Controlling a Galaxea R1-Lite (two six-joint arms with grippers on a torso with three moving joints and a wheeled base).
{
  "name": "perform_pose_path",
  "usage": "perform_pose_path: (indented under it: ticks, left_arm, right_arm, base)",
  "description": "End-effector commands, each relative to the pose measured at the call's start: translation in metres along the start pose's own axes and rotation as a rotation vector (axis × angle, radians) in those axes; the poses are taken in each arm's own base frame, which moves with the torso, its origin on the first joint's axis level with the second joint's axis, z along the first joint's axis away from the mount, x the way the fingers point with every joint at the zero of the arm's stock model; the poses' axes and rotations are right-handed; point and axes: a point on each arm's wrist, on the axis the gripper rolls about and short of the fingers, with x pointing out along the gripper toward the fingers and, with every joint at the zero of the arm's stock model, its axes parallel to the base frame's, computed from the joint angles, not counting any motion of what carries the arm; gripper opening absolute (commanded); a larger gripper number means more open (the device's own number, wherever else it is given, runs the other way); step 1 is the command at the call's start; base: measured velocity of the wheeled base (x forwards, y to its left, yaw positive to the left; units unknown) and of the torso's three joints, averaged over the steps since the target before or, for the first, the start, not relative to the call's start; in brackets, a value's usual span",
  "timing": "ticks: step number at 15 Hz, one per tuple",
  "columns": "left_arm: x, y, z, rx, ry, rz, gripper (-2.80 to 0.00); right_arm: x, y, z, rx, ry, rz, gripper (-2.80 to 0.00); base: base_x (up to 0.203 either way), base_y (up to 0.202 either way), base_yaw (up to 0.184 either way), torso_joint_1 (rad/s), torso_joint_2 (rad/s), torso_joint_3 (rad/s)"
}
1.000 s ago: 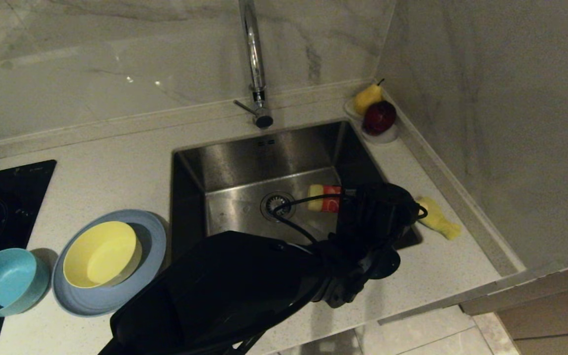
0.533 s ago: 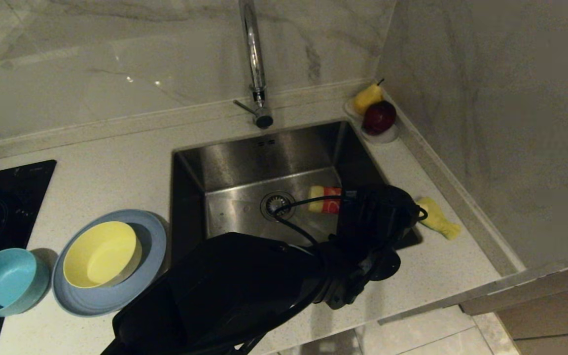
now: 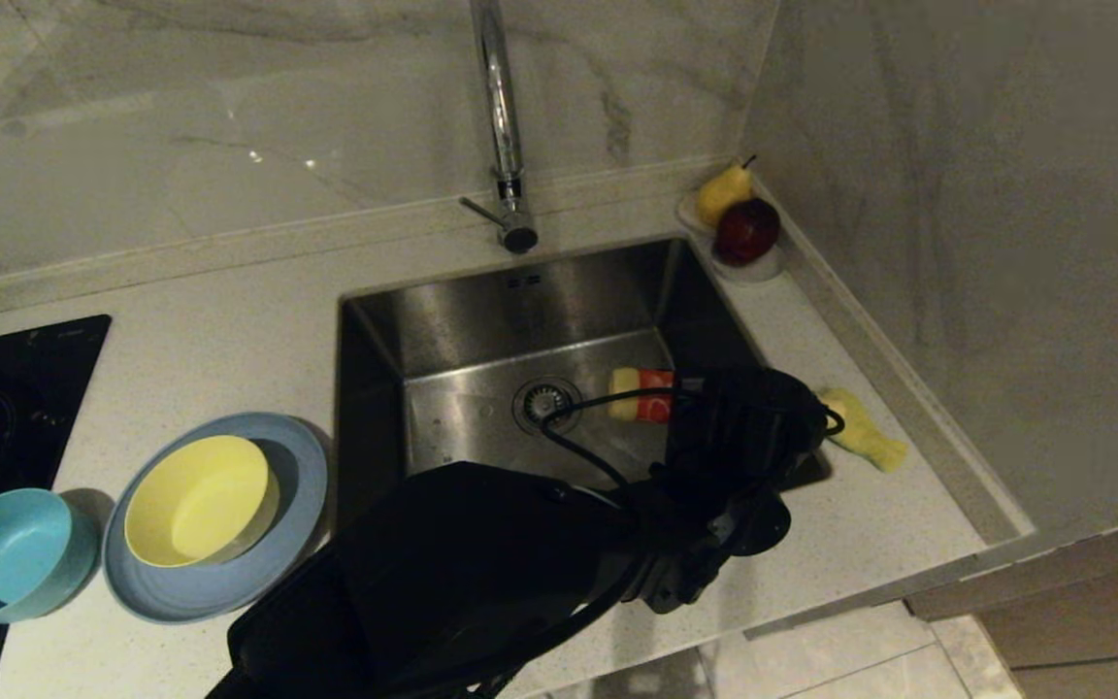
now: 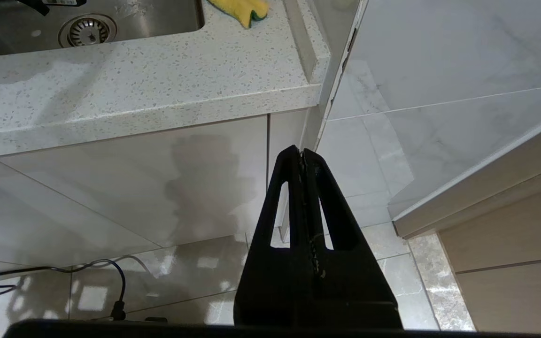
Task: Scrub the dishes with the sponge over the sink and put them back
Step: Squeeze it onto the sponge, then place the dish soap on the table
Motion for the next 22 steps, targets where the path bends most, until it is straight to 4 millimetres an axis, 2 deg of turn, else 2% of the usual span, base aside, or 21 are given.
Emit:
perform_pose_path:
  ticks: [1, 8, 12, 16, 22]
  left_arm:
    - [0.001, -0.004, 0.0, 0.01, 0.007, 0.001, -2.8]
    - [0.001, -0.007, 0.001, 0.015, 0.006, -0.002, -2.8]
    - [0.001, 0.002, 0.0, -0.044, 0.006, 0.033, -2.8]
    - [-0.002, 0.03, -0.004, -0.147, 0.015, 0.093, -2.8]
    - [-0.019, 0.091, -0.018, -0.395, -0.01, 0.158, -2.8]
  right_arm:
    - [0.0, 0.0, 0.0, -0.001, -0.002, 0.0, -2.8]
    - [0.0, 0.0, 0.0, -0.001, -0.002, 0.0, -2.8]
    - [0.0, 0.0, 0.0, 0.0, -0.002, 0.0, -2.8]
    - [0.0, 0.0, 0.0, 0.001, -0.002, 0.0, -2.8]
    - [0.0, 0.0, 0.0, -0.001, -0.002, 0.0, -2.8]
  base:
    - [0.0, 0.0, 0.0, 0.0, 0.0, 0.0]
    - [0.0, 0.0, 0.0, 0.0, 0.0, 0.0]
    - [0.0, 0.0, 0.0, 0.0, 0.0, 0.0]
    - [0.0, 0.0, 0.0, 0.0, 0.0, 0.0]
    - [0.0, 0.0, 0.0, 0.0, 0.0, 0.0]
